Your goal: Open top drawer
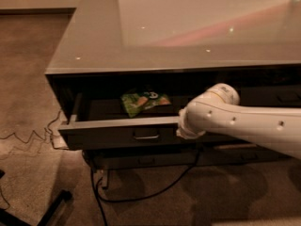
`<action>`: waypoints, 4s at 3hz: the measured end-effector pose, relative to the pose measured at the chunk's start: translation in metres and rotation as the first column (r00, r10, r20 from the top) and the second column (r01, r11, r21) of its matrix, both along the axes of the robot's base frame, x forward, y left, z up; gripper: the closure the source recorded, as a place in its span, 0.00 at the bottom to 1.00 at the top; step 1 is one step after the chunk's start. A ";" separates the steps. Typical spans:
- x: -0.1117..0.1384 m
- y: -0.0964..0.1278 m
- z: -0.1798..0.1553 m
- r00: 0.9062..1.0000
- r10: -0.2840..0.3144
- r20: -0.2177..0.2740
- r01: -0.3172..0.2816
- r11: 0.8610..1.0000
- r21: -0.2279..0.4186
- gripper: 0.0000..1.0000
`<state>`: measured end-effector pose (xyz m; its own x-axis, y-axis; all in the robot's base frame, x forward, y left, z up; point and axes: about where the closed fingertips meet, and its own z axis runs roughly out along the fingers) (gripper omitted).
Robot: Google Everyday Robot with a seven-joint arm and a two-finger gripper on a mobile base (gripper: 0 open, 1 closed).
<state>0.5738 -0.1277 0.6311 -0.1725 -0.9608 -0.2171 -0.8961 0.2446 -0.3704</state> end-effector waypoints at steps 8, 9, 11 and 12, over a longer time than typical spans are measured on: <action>-0.003 0.008 0.009 0.999 0.050 0.012 -0.049 0.999 -0.004 0.00; -0.017 0.020 0.021 0.994 0.108 0.022 -0.109 0.992 0.056 0.00; -0.061 0.024 0.027 0.960 0.276 -0.049 -0.265 0.950 0.164 0.00; -0.065 0.023 0.025 0.933 0.359 -0.038 -0.351 0.927 0.130 0.00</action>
Offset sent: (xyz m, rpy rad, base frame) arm 0.0004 0.0005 0.0033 0.0000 0.0000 0.0000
